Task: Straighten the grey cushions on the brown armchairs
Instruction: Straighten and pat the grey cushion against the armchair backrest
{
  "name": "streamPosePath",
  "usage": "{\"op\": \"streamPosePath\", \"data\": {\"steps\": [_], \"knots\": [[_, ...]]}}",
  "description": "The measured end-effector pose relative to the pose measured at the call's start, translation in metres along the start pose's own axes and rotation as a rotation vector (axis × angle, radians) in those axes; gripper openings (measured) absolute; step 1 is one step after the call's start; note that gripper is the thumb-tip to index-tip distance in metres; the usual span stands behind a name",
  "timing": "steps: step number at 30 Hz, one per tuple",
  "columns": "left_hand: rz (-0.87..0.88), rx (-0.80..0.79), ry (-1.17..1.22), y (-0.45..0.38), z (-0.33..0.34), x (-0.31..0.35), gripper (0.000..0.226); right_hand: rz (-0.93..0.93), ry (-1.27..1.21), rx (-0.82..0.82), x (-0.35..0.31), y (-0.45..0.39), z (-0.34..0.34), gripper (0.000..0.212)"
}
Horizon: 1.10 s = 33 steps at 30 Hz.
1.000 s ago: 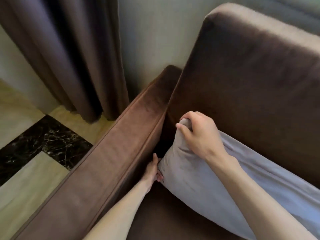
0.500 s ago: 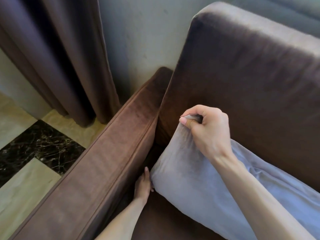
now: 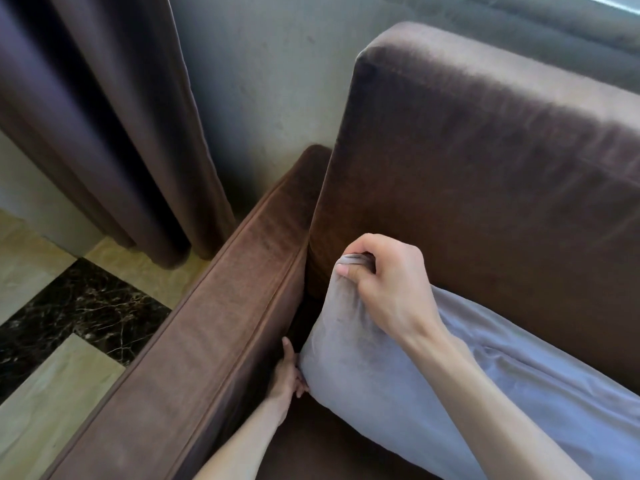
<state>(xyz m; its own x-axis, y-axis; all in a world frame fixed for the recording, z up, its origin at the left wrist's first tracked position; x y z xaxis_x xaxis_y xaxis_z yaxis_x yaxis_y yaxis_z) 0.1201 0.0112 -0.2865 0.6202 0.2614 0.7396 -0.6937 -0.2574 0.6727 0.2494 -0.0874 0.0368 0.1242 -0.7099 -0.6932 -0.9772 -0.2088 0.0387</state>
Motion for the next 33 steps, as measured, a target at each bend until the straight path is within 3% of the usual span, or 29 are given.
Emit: {"op": "streamPosePath", "data": {"steps": [7,10,12,14,17,19,21,23,27,33], "knots": [[0.002,0.042,-0.140,0.008,0.000,0.003,0.082,-0.025,-0.071,0.055,0.002,0.003,-0.006,0.013],[-0.012,0.035,-0.186,0.016,-0.002,0.017,0.076,-0.030,0.053,-0.021,0.010,-0.002,0.001,0.004],[-0.011,0.027,-0.235,0.025,-0.006,0.029,0.083,-0.052,0.132,-0.100,0.025,0.000,-0.002,0.021],[0.096,0.032,-0.233,0.033,-0.013,0.052,0.075,-0.032,0.140,-0.174,0.047,0.011,-0.013,0.042],[0.361,-0.076,-0.148,0.052,-0.012,0.114,0.066,0.015,0.182,-0.142,0.086,0.038,-0.043,0.057],[0.532,-0.233,-0.109,0.075,-0.004,0.166,0.067,0.057,0.192,-0.076,0.111,0.061,-0.071,0.058],[0.671,-0.379,-0.100,0.101,0.010,0.217,0.053,0.082,0.243,-0.007,0.136,0.083,-0.097,0.053],[0.806,-0.433,-0.256,0.119,0.024,0.256,0.040,0.122,0.319,0.047,0.163,0.106,-0.122,0.050],[0.990,-0.306,-0.591,0.127,0.033,0.289,0.020,0.247,0.445,0.163,0.214,0.149,-0.172,0.049],[0.970,-0.057,-0.679,0.120,0.021,0.306,0.016,0.358,0.492,0.361,0.255,0.186,-0.224,0.016]]}}
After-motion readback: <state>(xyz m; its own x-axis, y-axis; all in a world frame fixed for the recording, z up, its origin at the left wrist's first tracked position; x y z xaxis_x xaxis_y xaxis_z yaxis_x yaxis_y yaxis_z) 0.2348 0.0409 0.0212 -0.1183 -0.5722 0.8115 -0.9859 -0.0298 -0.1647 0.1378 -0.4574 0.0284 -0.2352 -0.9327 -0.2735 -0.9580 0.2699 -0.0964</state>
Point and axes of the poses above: each hand's wrist, its own y-axis away from the middle knuckle, its own z-axis out of the palm, x = y × z, the point moved 6 cm from there along -y, towards the middle knuckle, and after that the axes turned 11 degrees about z, right-handed, at the moved point
